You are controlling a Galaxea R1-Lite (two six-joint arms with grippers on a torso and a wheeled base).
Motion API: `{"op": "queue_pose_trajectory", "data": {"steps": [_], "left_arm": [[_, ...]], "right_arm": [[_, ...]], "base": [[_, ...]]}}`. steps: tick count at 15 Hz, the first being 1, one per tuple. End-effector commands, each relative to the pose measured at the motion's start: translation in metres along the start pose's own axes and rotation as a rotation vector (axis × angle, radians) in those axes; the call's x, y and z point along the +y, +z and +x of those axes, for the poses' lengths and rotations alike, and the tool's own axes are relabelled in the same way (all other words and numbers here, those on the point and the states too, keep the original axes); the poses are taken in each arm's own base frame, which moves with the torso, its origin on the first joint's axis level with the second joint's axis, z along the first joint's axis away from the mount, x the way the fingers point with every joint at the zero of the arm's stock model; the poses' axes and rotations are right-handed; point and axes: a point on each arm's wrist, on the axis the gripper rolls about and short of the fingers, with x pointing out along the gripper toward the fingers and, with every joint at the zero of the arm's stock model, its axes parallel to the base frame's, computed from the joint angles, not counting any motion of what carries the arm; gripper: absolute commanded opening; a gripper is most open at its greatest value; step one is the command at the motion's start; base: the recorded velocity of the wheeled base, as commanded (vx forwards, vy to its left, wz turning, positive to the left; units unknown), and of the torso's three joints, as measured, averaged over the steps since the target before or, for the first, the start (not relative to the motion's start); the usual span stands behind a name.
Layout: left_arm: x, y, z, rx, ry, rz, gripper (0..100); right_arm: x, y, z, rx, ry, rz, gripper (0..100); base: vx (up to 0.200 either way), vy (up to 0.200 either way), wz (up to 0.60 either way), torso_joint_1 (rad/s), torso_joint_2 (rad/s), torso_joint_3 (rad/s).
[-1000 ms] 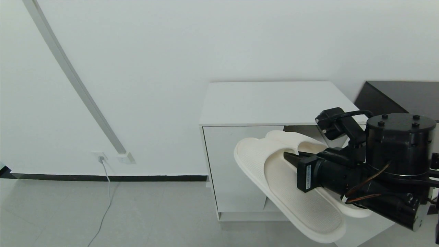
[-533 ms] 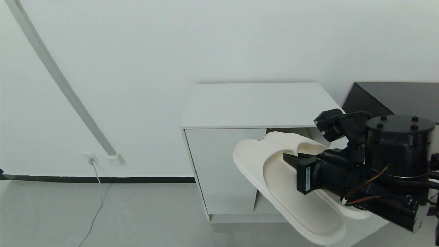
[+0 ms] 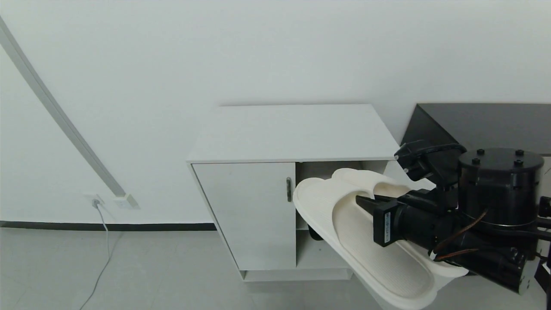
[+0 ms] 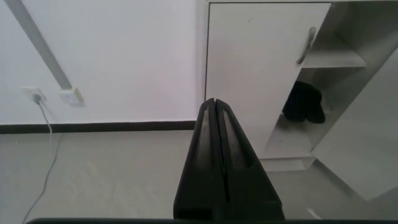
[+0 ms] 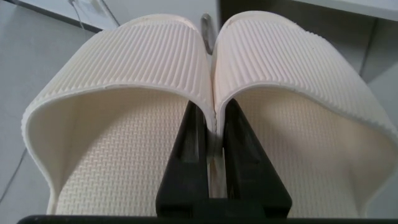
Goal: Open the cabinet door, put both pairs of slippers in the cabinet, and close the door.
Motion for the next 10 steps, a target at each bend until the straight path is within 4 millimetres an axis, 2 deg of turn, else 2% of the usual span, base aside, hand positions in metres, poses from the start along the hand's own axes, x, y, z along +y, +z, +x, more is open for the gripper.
{"op": "queue_pose_trajectory", "data": {"steps": [1,10], "left_arm": [[0.0,0.0,0.0001,0.001,0.001,-0.003,0],[0.0001,0.0002,0.0001,0.0,0.005,-0.012,0]], "right_arm": [[-0.0013,-0.0005,0.0009,0.0,-0.006,0.005,0],[-0.006,-0.0063,0.0072,0.024,-0.025,0.006,0]], "base": [[0.0,0.0,0.0,0.0,0.0,0.0],[0.0,0.0,0.0,0.0,0.0,0.0]]}}
